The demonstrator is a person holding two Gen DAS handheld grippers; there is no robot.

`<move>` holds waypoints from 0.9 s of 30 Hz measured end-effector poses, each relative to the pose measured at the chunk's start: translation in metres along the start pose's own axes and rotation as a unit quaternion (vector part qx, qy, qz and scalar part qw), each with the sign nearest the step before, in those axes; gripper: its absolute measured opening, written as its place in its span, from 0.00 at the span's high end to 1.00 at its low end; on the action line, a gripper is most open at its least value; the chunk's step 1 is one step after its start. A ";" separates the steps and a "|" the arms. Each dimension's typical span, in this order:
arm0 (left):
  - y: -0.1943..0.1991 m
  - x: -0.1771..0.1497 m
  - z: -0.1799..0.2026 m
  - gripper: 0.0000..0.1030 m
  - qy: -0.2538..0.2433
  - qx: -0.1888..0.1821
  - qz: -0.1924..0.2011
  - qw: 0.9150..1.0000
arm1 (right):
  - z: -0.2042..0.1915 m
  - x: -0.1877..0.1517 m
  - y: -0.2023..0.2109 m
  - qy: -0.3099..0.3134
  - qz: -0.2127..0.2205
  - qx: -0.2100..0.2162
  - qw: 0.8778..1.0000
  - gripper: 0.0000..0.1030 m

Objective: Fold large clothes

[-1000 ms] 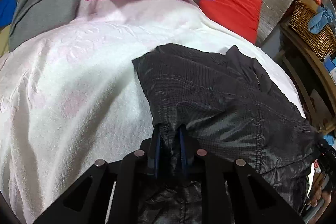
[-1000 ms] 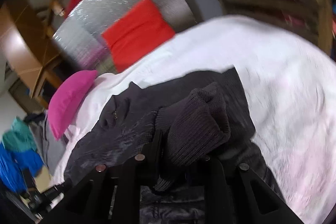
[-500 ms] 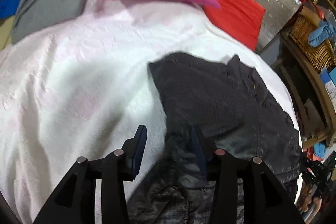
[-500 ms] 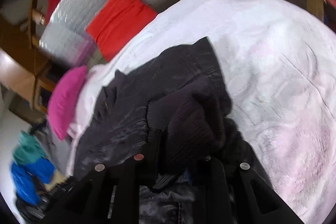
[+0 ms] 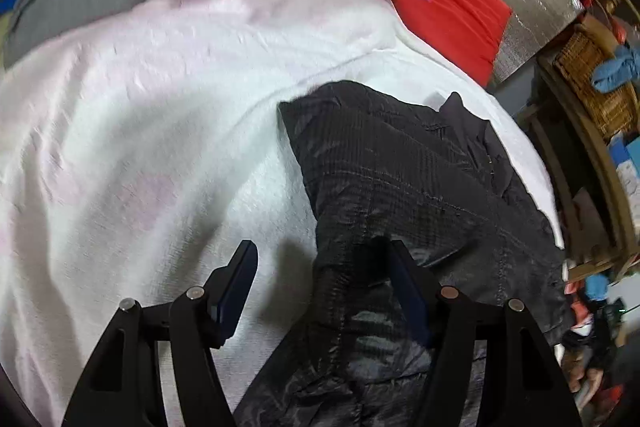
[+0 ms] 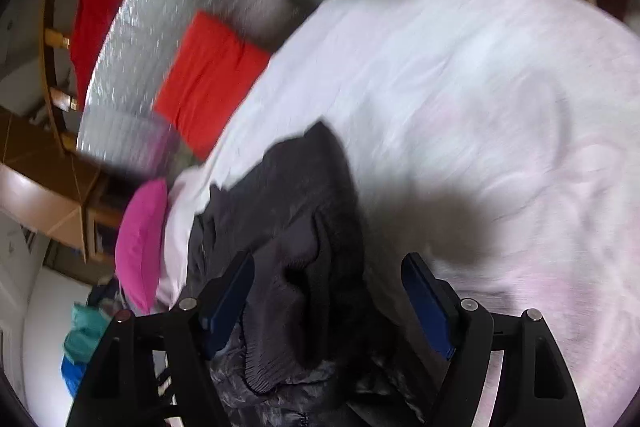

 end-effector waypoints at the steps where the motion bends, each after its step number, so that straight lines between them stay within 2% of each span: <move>1: 0.000 -0.002 0.000 0.34 0.003 -0.007 -0.002 1.000 | -0.002 -0.001 -0.005 0.004 -0.008 0.001 1.000 0.23; 3: -0.004 -0.003 0.000 0.34 0.006 -0.021 -0.010 1.000 | -0.008 0.000 -0.023 0.014 -0.039 0.006 0.999 0.24; 5: -0.011 -0.002 0.001 0.35 0.009 -0.036 -0.018 0.999 | -0.011 -0.003 -0.037 0.027 -0.055 -0.003 0.998 0.31; 6: -0.014 -0.003 0.002 0.35 0.012 -0.046 -0.026 0.999 | -0.017 -0.005 -0.042 0.043 -0.055 -0.006 0.998 0.43; 7: -0.016 -0.003 0.003 0.36 0.015 -0.055 -0.031 0.998 | -0.022 -0.008 -0.046 0.054 -0.057 -0.008 0.997 0.47; 8: -0.018 -0.002 0.003 0.47 0.017 -0.063 -0.033 0.997 | -0.026 -0.010 -0.045 0.062 -0.053 -0.009 0.997 0.49; 10: -0.023 -0.002 0.006 0.53 0.013 -0.066 -0.033 0.997 | -0.032 -0.013 -0.042 0.079 -0.041 -0.012 0.996 0.59; 13: -0.021 -0.002 0.012 0.65 0.002 -0.057 -0.021 0.998 | -0.048 -0.016 -0.034 0.110 -0.008 -0.020 0.994 0.65; 16: -0.017 -0.003 0.014 0.66 -0.007 -0.051 -0.013 0.999 | -0.064 -0.019 -0.026 0.144 0.024 -0.025 0.989 0.65; 18: -0.020 -0.003 0.012 0.66 -0.006 -0.048 -0.020 0.999 | -0.065 -0.019 -0.032 0.143 0.020 -0.035 0.989 0.65; 19: -0.021 -0.003 0.011 0.61 -0.004 -0.044 -0.025 0.999 | -0.061 -0.017 -0.038 0.133 0.009 -0.043 0.990 0.64; 22: -0.026 -0.004 0.008 0.36 0.004 -0.029 -0.046 0.999 | -0.050 -0.015 -0.046 0.106 -0.020 -0.042 0.993 0.59; 23: -0.027 -0.004 0.006 0.36 0.009 -0.033 -0.051 0.998 | -0.048 -0.014 -0.044 0.099 -0.023 -0.037 0.994 0.57; 25: -0.024 -0.005 0.004 0.36 0.015 -0.045 -0.055 0.997 | -0.047 -0.014 -0.040 0.090 -0.037 -0.029 0.995 0.31; 27: -0.024 -0.005 0.003 0.36 0.022 -0.070 -0.060 0.995 | -0.047 -0.016 -0.039 0.090 -0.043 -0.016 0.995 0.28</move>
Point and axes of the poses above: each gripper's, at about its wrist camera, not at the fingertips, and y roughly against the way its jaws point, z to its right, x to its top, the point moved 1 cm from there along -y, roughly the way its jaws point, and after that the axes turned 9 degrees about -x, right-handed, at the moved point
